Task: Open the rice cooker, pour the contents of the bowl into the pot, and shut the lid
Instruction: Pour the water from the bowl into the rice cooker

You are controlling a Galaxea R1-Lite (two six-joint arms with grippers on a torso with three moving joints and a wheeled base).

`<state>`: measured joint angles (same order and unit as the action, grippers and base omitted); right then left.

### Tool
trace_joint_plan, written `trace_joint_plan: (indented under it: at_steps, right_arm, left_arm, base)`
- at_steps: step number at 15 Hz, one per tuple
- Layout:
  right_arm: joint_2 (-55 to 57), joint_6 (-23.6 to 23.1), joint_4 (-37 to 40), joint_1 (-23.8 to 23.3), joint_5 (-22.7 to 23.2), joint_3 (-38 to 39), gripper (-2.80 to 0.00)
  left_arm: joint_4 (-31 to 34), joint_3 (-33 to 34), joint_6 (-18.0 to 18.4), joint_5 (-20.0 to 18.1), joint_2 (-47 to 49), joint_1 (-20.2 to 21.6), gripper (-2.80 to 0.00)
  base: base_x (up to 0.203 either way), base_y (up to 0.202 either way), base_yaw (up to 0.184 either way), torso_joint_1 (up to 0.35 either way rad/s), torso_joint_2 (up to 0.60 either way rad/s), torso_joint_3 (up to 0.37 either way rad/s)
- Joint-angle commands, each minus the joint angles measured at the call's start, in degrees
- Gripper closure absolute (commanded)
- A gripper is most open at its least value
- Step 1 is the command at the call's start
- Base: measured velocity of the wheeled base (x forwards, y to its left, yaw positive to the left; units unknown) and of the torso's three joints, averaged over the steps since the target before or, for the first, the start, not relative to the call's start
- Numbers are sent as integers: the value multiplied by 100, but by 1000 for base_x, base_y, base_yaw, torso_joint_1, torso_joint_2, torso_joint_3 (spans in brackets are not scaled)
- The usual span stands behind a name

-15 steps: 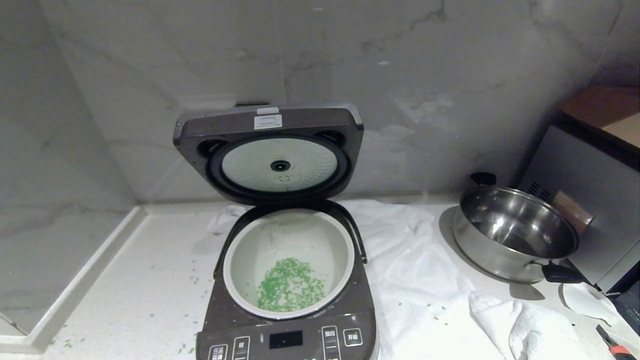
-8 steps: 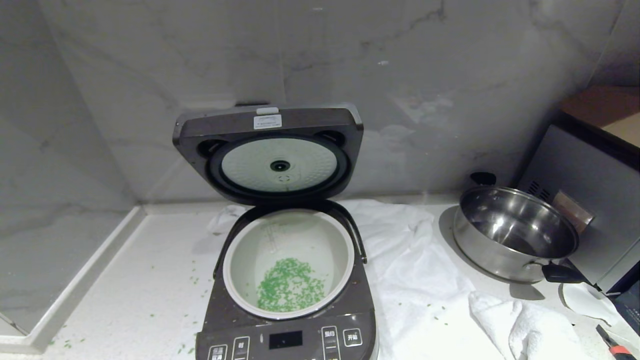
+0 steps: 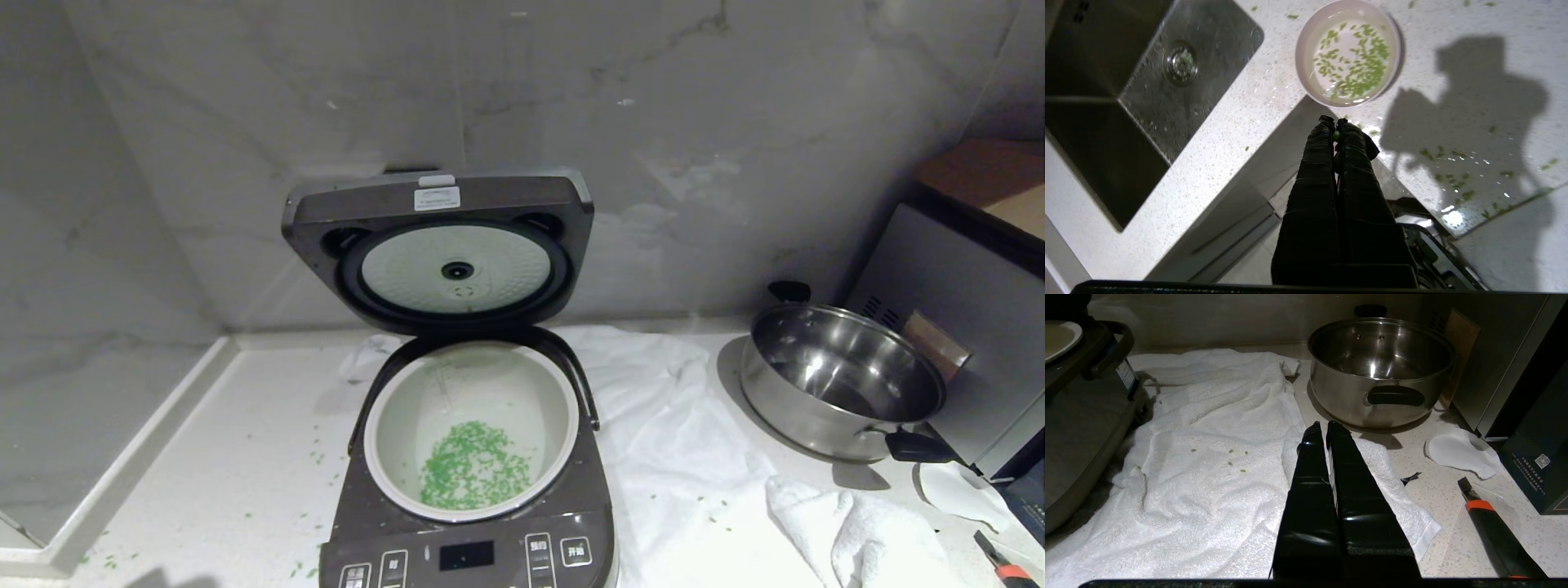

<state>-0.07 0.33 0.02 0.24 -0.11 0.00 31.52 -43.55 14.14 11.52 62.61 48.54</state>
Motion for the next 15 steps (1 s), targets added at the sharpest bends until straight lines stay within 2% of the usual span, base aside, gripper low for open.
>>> trace_joint_plan:
  at_steps: [1,3,4,8,12,15]
  right_arm:
    - [7,2,-2,2,2,9,0]
    - [7,2,-2,2,2,9,0]
    - [7,2,-2,2,2,9,0]
    - [7,2,-2,2,2,9,0]
    - [7,2,-2,2,2,9,0]
    - [7,2,-2,2,2,9,0]
  left_arm:
    - [-431,251,610,-630,821,1200,0]
    - [-621,377,817,-1427,1313,1744,0]
    - [-650,469,841,-1554,1551,1815,0]
    - [-774,671,799,-1698,2489,2006,0]
    - [-1941,588,838,-1653,3292,2860,0]
    - [-2055,481,1008,-1650,3340,3338,0]
  base:
    - [0,0,0,0,0,0]
    - [0,0,0,0,0,0]
    - [0,0,0,0,0,0]
    - [0,0,0,0,0,0]
    - [0,0,0,0,0,0]
    - [0,0,0,0,0,0]
